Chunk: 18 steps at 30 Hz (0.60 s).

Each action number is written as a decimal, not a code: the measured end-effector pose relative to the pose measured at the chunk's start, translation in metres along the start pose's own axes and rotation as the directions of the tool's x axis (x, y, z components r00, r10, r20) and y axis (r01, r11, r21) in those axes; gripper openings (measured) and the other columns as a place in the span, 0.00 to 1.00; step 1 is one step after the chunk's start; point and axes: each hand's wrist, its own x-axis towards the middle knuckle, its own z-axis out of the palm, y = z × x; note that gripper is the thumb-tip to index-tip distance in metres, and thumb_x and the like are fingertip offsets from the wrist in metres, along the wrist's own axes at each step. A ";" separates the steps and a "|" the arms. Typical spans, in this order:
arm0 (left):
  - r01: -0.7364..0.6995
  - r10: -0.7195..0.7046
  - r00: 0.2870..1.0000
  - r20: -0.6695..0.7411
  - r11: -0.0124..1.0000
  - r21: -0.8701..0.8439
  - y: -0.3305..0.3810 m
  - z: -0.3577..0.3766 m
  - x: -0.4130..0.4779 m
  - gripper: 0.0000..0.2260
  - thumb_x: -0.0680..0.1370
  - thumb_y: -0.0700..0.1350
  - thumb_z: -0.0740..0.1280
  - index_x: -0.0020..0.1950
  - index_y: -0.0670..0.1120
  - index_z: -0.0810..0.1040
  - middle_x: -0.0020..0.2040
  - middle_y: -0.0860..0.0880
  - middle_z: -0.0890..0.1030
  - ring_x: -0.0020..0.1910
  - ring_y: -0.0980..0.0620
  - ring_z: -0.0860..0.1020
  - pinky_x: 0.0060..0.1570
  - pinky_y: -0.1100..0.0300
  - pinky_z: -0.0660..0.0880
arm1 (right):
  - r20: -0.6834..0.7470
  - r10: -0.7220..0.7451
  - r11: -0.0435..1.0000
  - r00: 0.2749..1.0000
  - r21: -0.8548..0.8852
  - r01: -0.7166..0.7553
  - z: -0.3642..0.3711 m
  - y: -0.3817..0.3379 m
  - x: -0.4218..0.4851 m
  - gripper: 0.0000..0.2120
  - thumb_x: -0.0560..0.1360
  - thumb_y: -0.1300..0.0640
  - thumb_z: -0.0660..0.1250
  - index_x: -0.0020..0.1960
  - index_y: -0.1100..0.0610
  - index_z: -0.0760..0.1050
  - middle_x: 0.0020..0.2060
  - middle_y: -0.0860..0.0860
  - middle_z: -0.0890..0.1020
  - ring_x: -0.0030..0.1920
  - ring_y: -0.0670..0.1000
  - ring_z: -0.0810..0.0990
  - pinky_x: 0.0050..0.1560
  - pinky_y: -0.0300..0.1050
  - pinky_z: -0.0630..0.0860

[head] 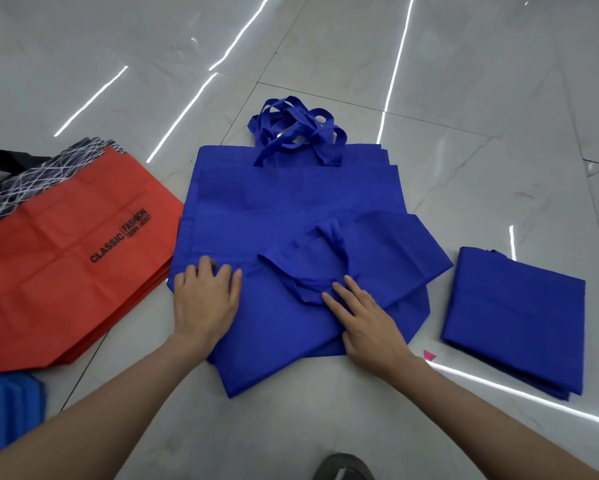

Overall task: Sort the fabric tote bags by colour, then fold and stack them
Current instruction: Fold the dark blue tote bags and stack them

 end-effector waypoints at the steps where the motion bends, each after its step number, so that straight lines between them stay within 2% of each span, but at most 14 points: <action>1: 0.030 -0.033 0.998 -0.048 0.997 -0.068 0.000 -0.006 0.006 0.13 0.79 0.48 0.60 0.43 0.41 0.78 0.46 0.41 0.77 0.39 0.40 0.75 0.40 0.49 0.68 | 0.013 -0.029 0.999 0.999 0.025 0.029 -0.002 0.004 0.001 0.29 0.69 0.57 0.50 0.67 0.54 0.73 0.66 0.53 0.75 0.70 0.54 0.64 0.58 0.44 0.74; 2: 0.060 -0.073 0.995 -0.063 0.981 -0.183 0.002 -0.011 0.015 0.12 0.80 0.47 0.61 0.45 0.41 0.78 0.47 0.41 0.77 0.42 0.41 0.75 0.43 0.49 0.68 | 0.027 -0.062 0.997 0.998 0.051 0.061 -0.004 0.010 0.003 0.29 0.69 0.58 0.50 0.67 0.53 0.73 0.66 0.53 0.75 0.70 0.55 0.66 0.56 0.43 0.75; 3: 0.108 -0.120 0.993 -0.015 0.935 -0.338 0.006 -0.016 0.027 0.11 0.80 0.48 0.61 0.49 0.40 0.77 0.50 0.42 0.77 0.45 0.43 0.75 0.46 0.50 0.68 | 0.047 -0.098 0.993 0.994 0.077 0.094 -0.006 0.016 0.006 0.29 0.69 0.59 0.50 0.68 0.53 0.73 0.66 0.53 0.74 0.70 0.56 0.67 0.56 0.42 0.74; 5: 0.267 -0.154 0.960 0.233 0.747 -0.609 0.018 -0.020 0.052 0.14 0.80 0.51 0.61 0.55 0.41 0.74 0.53 0.46 0.76 0.49 0.49 0.73 0.48 0.56 0.67 | 0.090 -0.179 0.979 0.980 0.114 0.169 -0.006 0.029 0.011 0.30 0.70 0.59 0.49 0.70 0.53 0.70 0.69 0.53 0.72 0.71 0.57 0.65 0.58 0.44 0.74; 6: 0.335 -0.110 0.925 0.365 0.691 -0.641 0.025 -0.018 0.062 0.16 0.79 0.53 0.62 0.56 0.41 0.74 0.54 0.47 0.76 0.51 0.51 0.73 0.48 0.58 0.67 | 0.108 -0.212 0.972 0.971 0.131 0.197 -0.006 0.034 0.014 0.30 0.71 0.59 0.48 0.71 0.52 0.68 0.70 0.53 0.70 0.73 0.57 0.63 0.59 0.46 0.74; 7: 0.349 -0.059 0.898 0.437 0.700 -0.623 0.032 -0.014 0.071 0.18 0.78 0.55 0.63 0.57 0.41 0.74 0.55 0.48 0.77 0.52 0.51 0.74 0.48 0.59 0.68 | 0.125 -0.237 0.965 0.963 0.143 0.219 -0.007 0.037 0.017 0.30 0.72 0.59 0.47 0.72 0.52 0.67 0.71 0.53 0.68 0.74 0.56 0.60 0.61 0.48 0.74; 8: 0.346 -0.033 0.879 0.476 0.731 -0.589 0.039 -0.008 0.078 0.19 0.76 0.55 0.65 0.57 0.41 0.75 0.54 0.47 0.77 0.53 0.50 0.75 0.50 0.58 0.70 | 0.133 -0.257 0.960 0.957 0.145 0.238 -0.007 0.040 0.020 0.30 0.72 0.59 0.46 0.72 0.52 0.67 0.72 0.53 0.68 0.74 0.56 0.60 0.62 0.49 0.73; 10: 0.378 -0.073 0.853 0.516 0.768 -0.517 0.047 0.000 0.086 0.20 0.73 0.56 0.70 0.54 0.42 0.77 0.51 0.47 0.78 0.53 0.48 0.76 0.52 0.56 0.73 | 0.140 -0.291 0.954 0.946 0.114 0.277 -0.010 0.044 0.027 0.29 0.72 0.60 0.47 0.71 0.53 0.69 0.70 0.54 0.69 0.73 0.57 0.62 0.65 0.49 0.68; 12: 0.409 -0.107 0.834 0.542 0.778 -0.476 0.049 0.006 0.089 0.15 0.70 0.55 0.73 0.41 0.44 0.75 0.39 0.49 0.75 0.41 0.49 0.75 0.41 0.57 0.71 | 0.138 -0.319 0.948 0.938 0.048 0.316 -0.013 0.046 0.033 0.28 0.71 0.60 0.48 0.69 0.54 0.71 0.68 0.54 0.72 0.72 0.59 0.64 0.68 0.52 0.61; 13: 0.415 -0.104 0.824 0.558 0.781 -0.468 0.050 0.007 0.086 0.17 0.70 0.54 0.74 0.33 0.46 0.69 0.33 0.50 0.70 0.33 0.50 0.70 0.34 0.57 0.66 | 0.131 -0.318 0.947 0.939 0.003 0.320 -0.016 0.047 0.036 0.28 0.71 0.60 0.49 0.68 0.54 0.72 0.67 0.53 0.73 0.71 0.59 0.66 0.68 0.54 0.59; 14: 0.410 -0.083 0.820 0.566 0.776 -0.480 0.048 0.009 0.084 0.21 0.71 0.53 0.74 0.30 0.47 0.63 0.30 0.50 0.64 0.30 0.51 0.64 0.32 0.57 0.60 | 0.118 -0.301 0.950 0.946 -0.045 0.308 -0.017 0.049 0.038 0.28 0.70 0.59 0.49 0.67 0.53 0.74 0.66 0.52 0.74 0.71 0.58 0.66 0.68 0.55 0.59; 16: 0.436 -0.086 0.837 0.541 0.702 -0.563 0.043 0.015 0.078 0.24 0.71 0.50 0.73 0.30 0.48 0.58 0.30 0.50 0.59 0.30 0.51 0.59 0.35 0.57 0.57 | 0.082 -0.241 0.962 0.967 -0.108 0.249 -0.019 0.052 0.041 0.28 0.69 0.59 0.50 0.66 0.52 0.74 0.66 0.49 0.75 0.71 0.56 0.64 0.72 0.56 0.57; 18: 0.531 -0.178 0.829 0.529 0.547 -0.647 0.037 0.012 0.071 0.23 0.72 0.48 0.73 0.31 0.49 0.58 0.31 0.52 0.60 0.31 0.53 0.60 0.34 0.58 0.59 | 0.062 -0.207 0.969 0.976 -0.124 0.213 -0.021 0.050 0.042 0.31 0.67 0.61 0.49 0.68 0.52 0.71 0.66 0.49 0.74 0.71 0.55 0.62 0.73 0.56 0.54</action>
